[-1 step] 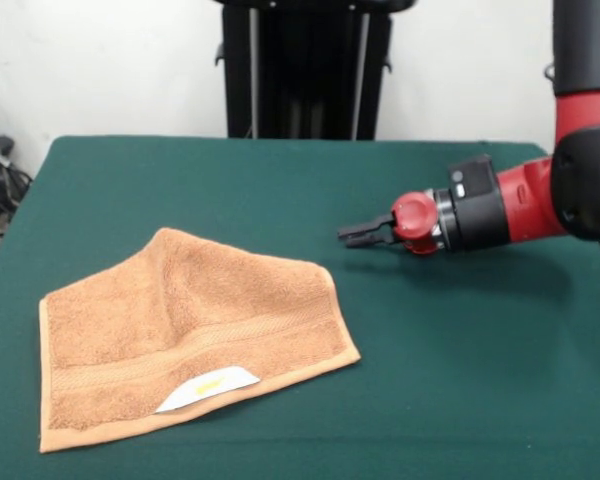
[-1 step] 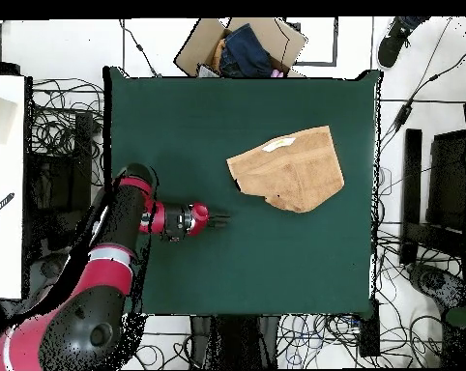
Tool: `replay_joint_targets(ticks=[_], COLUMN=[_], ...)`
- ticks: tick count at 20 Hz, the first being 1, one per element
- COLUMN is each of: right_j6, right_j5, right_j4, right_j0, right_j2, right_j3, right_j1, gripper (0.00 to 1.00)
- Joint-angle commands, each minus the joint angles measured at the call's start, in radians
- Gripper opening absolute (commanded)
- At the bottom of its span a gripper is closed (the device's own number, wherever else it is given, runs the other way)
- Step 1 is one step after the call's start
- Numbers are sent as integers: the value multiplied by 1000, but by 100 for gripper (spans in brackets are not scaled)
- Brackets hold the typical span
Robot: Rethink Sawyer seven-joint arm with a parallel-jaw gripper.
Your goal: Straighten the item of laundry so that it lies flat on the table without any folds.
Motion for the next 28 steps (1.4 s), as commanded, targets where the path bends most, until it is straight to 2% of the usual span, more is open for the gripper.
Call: replay_joint_targets(ticks=[1,8,28], right_j6=[-101,-198,-265], right_j5=[-399,-342,-317], right_j4=[-4,-9,-20], right_j0=[-39,-65,-89], right_j2=[258,299,337], right_j3=[-155,-210,-250], right_j1=[90,100,109], gripper=[100,100,100])
